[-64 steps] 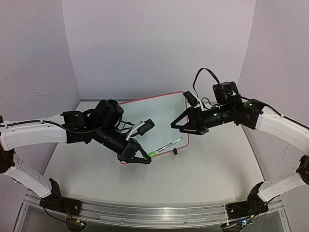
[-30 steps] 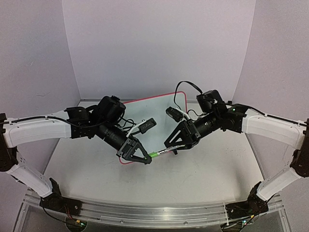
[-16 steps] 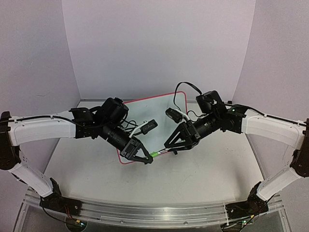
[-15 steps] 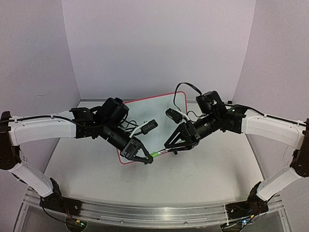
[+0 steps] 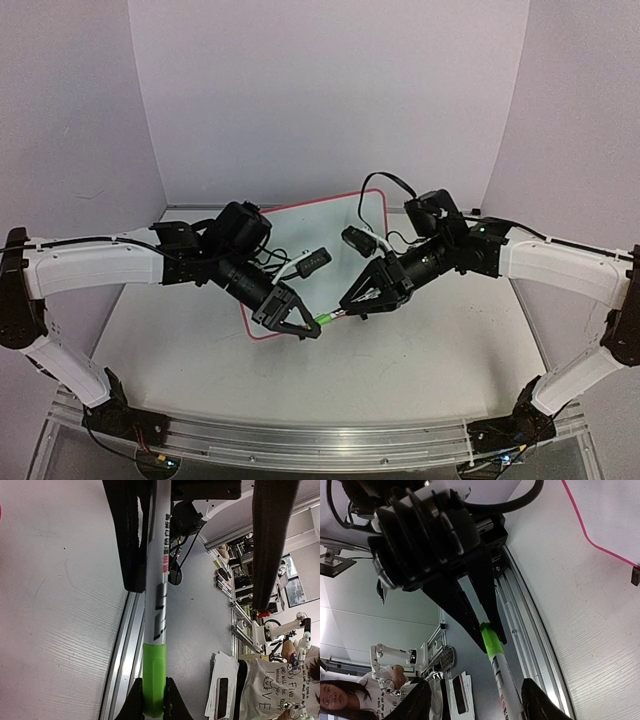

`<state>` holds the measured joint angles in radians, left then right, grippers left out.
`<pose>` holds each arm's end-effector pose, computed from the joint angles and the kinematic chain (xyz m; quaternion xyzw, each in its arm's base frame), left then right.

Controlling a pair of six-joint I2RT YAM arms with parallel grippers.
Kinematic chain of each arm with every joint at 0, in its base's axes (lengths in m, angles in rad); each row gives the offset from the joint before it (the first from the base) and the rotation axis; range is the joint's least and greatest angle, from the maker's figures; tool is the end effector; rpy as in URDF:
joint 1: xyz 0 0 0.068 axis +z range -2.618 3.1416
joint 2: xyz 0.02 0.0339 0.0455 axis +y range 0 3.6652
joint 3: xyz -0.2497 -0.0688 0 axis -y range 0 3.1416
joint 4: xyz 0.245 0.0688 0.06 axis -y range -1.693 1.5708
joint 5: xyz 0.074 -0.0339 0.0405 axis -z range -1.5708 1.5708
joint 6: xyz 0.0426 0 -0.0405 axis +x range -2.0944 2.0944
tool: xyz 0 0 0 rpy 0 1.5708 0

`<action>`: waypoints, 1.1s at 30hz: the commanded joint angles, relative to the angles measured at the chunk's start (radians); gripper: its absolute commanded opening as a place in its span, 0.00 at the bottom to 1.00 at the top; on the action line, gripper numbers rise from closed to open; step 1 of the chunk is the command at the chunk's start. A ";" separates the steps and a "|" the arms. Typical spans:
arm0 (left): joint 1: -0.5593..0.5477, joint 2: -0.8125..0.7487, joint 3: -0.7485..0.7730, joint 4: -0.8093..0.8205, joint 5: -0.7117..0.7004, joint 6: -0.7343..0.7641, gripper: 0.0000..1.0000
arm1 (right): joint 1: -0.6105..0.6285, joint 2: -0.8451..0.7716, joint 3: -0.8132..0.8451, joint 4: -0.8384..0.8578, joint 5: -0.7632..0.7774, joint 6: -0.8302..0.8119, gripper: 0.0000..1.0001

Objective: Write a sentence on the whiteboard
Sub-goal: Open the pen cap from the whiteboard marker.

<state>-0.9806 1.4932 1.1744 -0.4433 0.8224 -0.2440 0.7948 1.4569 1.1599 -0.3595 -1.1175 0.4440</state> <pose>0.1558 -0.2887 0.2715 0.4501 0.7296 -0.5080 0.0839 0.1946 0.2530 0.2907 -0.3632 0.7083 0.6046 0.0286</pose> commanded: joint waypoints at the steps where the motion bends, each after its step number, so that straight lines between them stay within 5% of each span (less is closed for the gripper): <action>1: 0.004 0.018 0.050 0.024 0.006 0.009 0.00 | 0.013 0.012 0.005 0.022 -0.011 -0.014 0.54; 14: 0.005 0.040 0.063 0.024 0.038 0.016 0.00 | 0.013 0.028 -0.004 0.025 0.037 -0.019 0.29; 21: 0.005 0.042 0.063 0.021 0.027 0.019 0.00 | 0.012 0.032 -0.014 0.021 0.061 -0.033 0.00; 33: 0.005 -0.006 -0.026 -0.033 0.073 0.049 0.00 | -0.228 -0.066 -0.072 0.024 -0.106 -0.102 0.00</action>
<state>-0.9798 1.5292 1.1805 -0.4127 0.8382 -0.2087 0.6775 1.4512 1.1063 -0.3173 -1.1656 0.3858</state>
